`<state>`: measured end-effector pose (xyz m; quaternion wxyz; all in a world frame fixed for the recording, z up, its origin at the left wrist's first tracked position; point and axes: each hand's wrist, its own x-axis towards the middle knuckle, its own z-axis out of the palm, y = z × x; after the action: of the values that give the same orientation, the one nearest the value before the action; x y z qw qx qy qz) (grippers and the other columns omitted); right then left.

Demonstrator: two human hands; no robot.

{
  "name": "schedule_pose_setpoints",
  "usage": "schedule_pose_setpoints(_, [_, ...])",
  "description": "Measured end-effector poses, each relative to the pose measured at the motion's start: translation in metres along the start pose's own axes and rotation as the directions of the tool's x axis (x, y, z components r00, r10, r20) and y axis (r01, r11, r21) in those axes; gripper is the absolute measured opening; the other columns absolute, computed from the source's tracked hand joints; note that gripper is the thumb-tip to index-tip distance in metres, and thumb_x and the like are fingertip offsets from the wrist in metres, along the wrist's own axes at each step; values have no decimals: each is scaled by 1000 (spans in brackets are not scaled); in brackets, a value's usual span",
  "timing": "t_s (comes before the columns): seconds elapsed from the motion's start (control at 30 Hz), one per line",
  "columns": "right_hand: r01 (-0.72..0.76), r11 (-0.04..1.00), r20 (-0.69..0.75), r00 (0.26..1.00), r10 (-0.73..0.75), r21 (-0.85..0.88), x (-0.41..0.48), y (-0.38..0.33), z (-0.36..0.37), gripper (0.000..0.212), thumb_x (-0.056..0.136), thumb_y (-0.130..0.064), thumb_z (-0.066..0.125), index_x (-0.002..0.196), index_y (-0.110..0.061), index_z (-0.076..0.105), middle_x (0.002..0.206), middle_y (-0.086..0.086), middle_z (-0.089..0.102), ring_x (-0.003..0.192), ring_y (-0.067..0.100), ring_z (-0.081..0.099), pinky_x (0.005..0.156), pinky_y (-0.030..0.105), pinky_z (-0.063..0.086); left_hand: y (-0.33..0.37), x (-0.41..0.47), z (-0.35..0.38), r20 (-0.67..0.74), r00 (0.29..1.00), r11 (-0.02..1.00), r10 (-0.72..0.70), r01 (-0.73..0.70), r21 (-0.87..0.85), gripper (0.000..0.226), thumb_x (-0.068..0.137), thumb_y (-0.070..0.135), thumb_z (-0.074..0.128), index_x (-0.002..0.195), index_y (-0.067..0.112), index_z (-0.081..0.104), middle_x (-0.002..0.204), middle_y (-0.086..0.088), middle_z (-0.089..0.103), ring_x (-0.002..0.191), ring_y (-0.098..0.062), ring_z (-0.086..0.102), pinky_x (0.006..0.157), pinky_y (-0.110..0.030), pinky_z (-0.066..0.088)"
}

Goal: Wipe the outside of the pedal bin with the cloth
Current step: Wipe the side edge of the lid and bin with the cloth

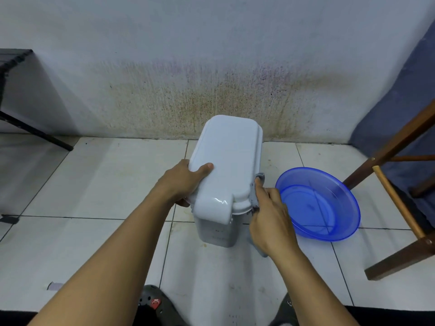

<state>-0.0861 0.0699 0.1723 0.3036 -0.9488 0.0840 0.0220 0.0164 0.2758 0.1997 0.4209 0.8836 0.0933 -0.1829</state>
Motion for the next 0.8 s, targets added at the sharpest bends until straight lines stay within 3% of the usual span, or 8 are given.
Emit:
schedule_pose_setpoints(0.23, [15, 958, -14, 1000, -20, -285, -34, -16, -1, 88, 88, 0, 44, 158, -22, -5, 140, -1, 29, 110, 23, 39, 73, 28, 41, 1, 3, -2, -7, 1000, 989, 23, -21, 146, 75, 76, 83, 48, 117, 21, 55, 94, -2, 71, 65, -27, 75, 66, -46, 64])
schedule_pose_setpoints(0.4, [176, 921, -21, 980, -196, -347, -56, -29, 15, 82, 78, 2, 29, 158, -14, 18, 148, 3, 38, 109, 30, 46, 68, 34, 45, -1, 4, -1, -21, 999, 984, 36, -31, 177, 76, 76, 85, 44, 116, 21, 55, 92, -2, 71, 63, -25, 75, 69, -45, 64])
schedule_pose_setpoints(0.5, [187, 959, 57, 982, -179, -213, -55, -17, 13, 87, 84, 2, 42, 158, -33, 12, 149, -12, 27, 114, 21, 38, 74, 29, 43, -2, 6, 0, -20, 999, 986, 40, -36, 162, 77, 76, 85, 43, 116, 21, 56, 93, -2, 72, 64, -25, 75, 65, -45, 65])
schedule_pose_setpoints(0.6, [166, 981, 78, 982, -174, 100, -45, 0, 4, 93, 74, 3, 48, 149, -48, 31, 127, -15, 43, 111, 14, 45, 86, 32, 49, -1, 5, -1, -19, 999, 990, 37, -34, 135, 75, 78, 83, 45, 117, 20, 56, 93, -4, 71, 64, -26, 75, 63, -45, 64])
schedule_pose_setpoints(0.7, [129, 913, 134, 972, -194, 386, -28, 8, -9, 79, 77, 13, 39, 125, -47, 57, 123, -13, 58, 113, 1, 54, 96, 16, 42, -1, 4, 0, -23, 999, 993, 27, -24, 113, 73, 79, 82, 47, 118, 20, 55, 95, -5, 71, 65, -27, 75, 63, -45, 64])
schedule_pose_setpoints(0.8, [-20, 806, 344, 911, -230, 592, -17, 10, -28, 64, 82, 18, 37, 107, -28, 74, 116, -9, 71, 114, 3, 62, 99, 21, 46, -1, 1, 0, -16, 1000, 998, 16, -15, 53, 71, 81, 80, 51, 120, 20, 55, 97, -6, 71, 68, -28, 75, 60, -45, 64])
